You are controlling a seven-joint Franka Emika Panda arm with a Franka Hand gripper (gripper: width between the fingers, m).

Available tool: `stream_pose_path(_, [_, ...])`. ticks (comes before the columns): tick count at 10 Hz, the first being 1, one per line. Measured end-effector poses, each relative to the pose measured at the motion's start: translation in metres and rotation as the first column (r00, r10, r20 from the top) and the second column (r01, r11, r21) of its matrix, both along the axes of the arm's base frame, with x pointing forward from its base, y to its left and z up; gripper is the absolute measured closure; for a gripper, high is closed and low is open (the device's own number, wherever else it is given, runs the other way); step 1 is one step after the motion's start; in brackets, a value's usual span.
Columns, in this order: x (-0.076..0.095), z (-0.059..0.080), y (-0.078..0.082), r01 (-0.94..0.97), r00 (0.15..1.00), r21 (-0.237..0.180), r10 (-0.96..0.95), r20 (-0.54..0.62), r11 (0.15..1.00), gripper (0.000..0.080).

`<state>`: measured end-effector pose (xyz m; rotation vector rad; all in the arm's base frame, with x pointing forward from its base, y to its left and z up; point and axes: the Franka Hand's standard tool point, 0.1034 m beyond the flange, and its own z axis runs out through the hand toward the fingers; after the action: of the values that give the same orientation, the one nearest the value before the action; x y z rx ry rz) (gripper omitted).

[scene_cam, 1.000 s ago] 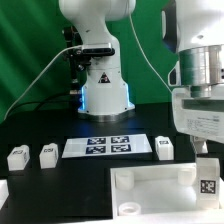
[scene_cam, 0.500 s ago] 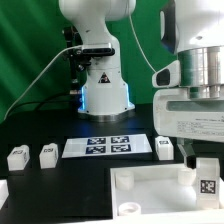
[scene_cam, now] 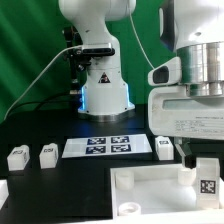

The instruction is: Assemble one leg

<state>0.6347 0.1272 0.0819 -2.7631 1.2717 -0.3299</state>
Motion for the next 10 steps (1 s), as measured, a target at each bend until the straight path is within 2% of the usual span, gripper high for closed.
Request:
stream_pose_path(8, [-0.0006,-0.0019,-0.0007,0.0,1.0,-0.002,0.0,-0.003,1.0,0.0151])
stream_pose_path(10, [0.0029,-0.0013,-0.0075,-0.088,0.996,-0.026,0.088,-0.006,0.996,0.0151])
